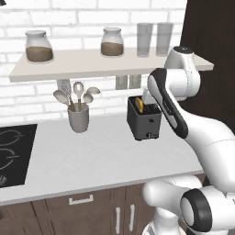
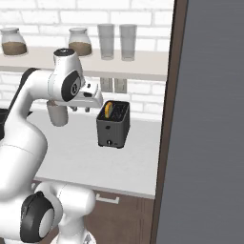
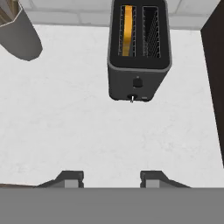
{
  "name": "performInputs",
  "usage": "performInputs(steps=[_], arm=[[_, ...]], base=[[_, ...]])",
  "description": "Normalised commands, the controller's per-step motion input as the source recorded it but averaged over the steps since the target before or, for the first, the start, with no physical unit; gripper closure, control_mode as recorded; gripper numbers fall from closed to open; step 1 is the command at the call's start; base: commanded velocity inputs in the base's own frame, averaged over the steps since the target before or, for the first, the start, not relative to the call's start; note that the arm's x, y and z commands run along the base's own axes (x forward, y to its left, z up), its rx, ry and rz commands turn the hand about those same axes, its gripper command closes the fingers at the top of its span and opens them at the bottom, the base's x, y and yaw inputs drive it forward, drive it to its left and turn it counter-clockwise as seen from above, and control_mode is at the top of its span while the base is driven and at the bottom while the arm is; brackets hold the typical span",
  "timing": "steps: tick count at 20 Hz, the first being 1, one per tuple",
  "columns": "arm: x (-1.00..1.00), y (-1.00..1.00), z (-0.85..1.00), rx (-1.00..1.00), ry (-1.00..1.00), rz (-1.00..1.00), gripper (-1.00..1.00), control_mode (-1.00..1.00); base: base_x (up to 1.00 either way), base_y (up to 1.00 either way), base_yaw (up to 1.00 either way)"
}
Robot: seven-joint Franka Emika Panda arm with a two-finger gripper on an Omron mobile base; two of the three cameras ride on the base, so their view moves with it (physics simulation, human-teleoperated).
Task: Start the toaster. Once the lever pops up, take the bread to the plate on the dining counter.
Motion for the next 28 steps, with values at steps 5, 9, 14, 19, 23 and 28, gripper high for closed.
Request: performInputs(steps=[5, 9, 14, 19, 23, 28], arm=[[0.00, -0.07, -0.05, 0.00, 0.00, 0.00, 1.00, -1.00], [0.00, -0.34, -0.21, 0.00, 0.00, -0.01, 1.00, -1.00], [0.00, -0.28, -0.45, 0.00, 0.00, 0.00, 1.00, -1.00], [0.03, -0.03, -0.58, 0.00, -0.04, 0.00, 1.00, -1.00], [0.29, 0.00, -0.50, 0.00, -0.05, 0.00, 1.00, -1.00], [0.49, 0.00, -0.29, 0.00, -0.03, 0.00, 1.00, -1.00]], base=[[0.00, 0.00, 0.00], [0.00, 0.00, 0.00], [0.00, 0.00, 0.00], [0.00, 0.00, 0.00], [0.00, 0.00, 0.00], [0.00, 0.00, 0.00]])
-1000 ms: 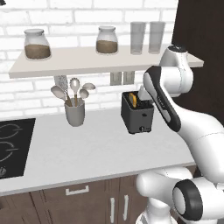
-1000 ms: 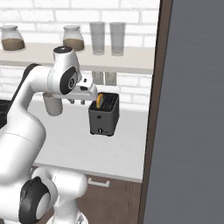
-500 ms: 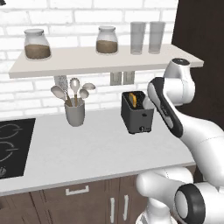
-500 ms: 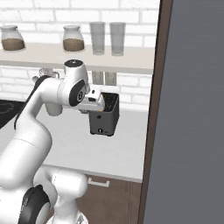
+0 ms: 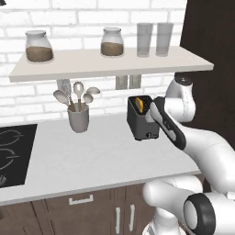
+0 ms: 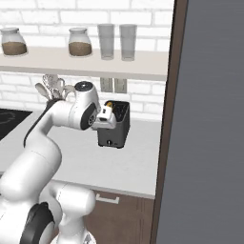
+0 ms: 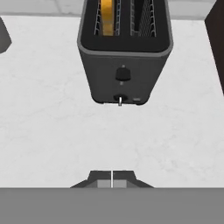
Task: Start the toaster. Once the lever pops up, take the bread to the plate on the dining counter.
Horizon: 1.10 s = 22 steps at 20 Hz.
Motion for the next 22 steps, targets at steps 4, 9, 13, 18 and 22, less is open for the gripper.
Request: performInputs(steps=[4, 9, 13, 18, 22], arm=[[0.48, -0.06, -0.14, 0.00, -0.02, 0.00, 1.00, -1.00], [0.40, -0.14, -0.10, 0.00, 0.00, -0.01, 1.00, -1.00], [0.33, -0.09, -0.15, 0.00, 0.00, 0.00, 1.00, -1.00], [0.21, 0.00, -0.21, 0.00, -0.01, 0.00, 1.00, -1.00], [0.31, 0.00, -0.23, 0.00, 0.00, 0.00, 1.00, -1.00]], base=[[0.00, 0.00, 0.00], [0.00, 0.00, 0.00], [0.00, 0.00, 0.00], [0.00, 0.00, 0.00], [0.00, 0.00, 0.00]])
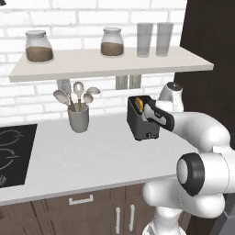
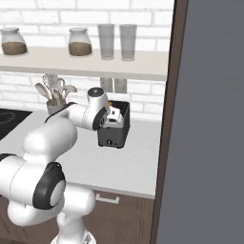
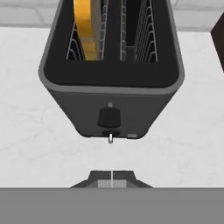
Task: Start the toaster. Once the lever pops up, take the bread to the plate on the dining counter.
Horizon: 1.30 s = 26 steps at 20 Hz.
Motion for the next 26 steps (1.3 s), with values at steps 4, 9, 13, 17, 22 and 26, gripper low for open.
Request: performInputs(steps=[4, 9, 13, 17, 22, 26], arm=[[0.41, 0.00, -0.20, 0.00, 0.00, -0.01, 1.00, -1.00], [0.42, 0.00, -0.11, 0.00, 0.00, -0.02, 1.00, -1.00], [0.42, 0.00, -0.06, 0.00, 0.00, -0.03, 1.00, -1.00], [0.32, 0.00, -0.13, 0.00, 0.00, -0.02, 1.00, -1.00], [0.04, 0.00, -0.24, 0.00, 0.00, -0.02, 1.00, -1.00], [0.00, 0.00, -0.33, 0.00, 0.00, -0.03, 1.00, -1.00]], base=[[0.00, 0.00, 0.00], [0.00, 0.00, 0.00], [0.00, 0.00, 0.00], [0.00, 0.00, 0.00], [0.00, 0.00, 0.00], [0.00, 0.00, 0.00]])
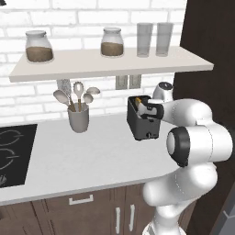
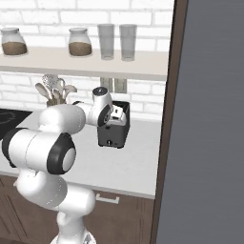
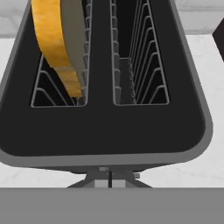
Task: Start the toaster. Once the lever pops up, take the bread to the plate on the dining counter.
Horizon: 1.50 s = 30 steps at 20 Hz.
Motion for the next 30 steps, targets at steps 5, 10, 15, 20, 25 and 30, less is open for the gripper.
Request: performInputs(steps=[5, 10, 15, 20, 25, 30], arm=[[0.00, 0.06, -0.47, 0.00, -0.02, -0.02, 1.00, -1.00], [-0.02, 0.04, -0.48, 0.00, -0.10, -0.01, 1.00, -1.00], [-0.07, 0.01, -0.53, 0.00, -0.12, 0.00, 1.00, -1.00], [-0.23, 0.00, -0.31, 0.03, -0.10, -0.01, 1.00, -1.00], [0.17, 0.00, -0.01, 0.03, -0.08, -0.06, 1.00, -1.00], [0.08, 0.00, -0.30, 0.07, 0.00, -0.04, 1.00, -1.00]], base=[[0.00, 0.00, 0.00], [0.00, 0.00, 0.00], [0.00, 0.00, 0.00], [0.00, 0.00, 0.00], [0.00, 0.00, 0.00], [0.00, 0.00, 0.00]])
